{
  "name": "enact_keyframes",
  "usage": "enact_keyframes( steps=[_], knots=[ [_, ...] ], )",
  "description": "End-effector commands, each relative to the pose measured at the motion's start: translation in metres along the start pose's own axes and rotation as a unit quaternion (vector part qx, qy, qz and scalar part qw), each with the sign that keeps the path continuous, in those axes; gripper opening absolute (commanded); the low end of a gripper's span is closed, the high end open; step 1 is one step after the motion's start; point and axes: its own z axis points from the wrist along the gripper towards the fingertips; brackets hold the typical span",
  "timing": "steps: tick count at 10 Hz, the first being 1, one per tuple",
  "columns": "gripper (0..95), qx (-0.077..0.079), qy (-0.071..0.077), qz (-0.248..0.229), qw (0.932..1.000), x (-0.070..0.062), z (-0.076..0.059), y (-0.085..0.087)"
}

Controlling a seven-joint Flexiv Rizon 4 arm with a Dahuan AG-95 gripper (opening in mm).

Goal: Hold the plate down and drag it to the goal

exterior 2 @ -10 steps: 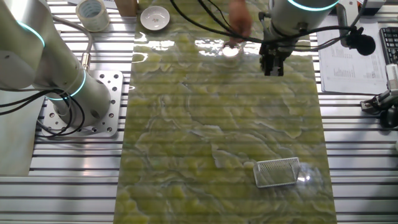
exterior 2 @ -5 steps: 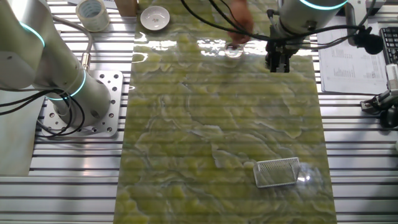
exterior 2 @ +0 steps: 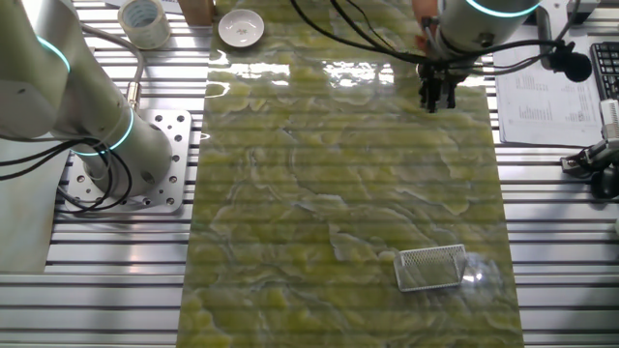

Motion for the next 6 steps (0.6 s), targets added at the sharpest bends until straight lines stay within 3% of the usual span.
enact_keyframes(
  steps=[1,4,6],
  knots=[
    [19.0,-0.014,0.001,0.0,0.9999,-0.007,0.007,0.008],
    [19.0,-0.045,0.003,-0.003,0.999,-0.008,0.014,0.02],
    [19.0,-0.05,0.006,0.002,0.9987,-0.007,0.017,0.03]
  ],
)
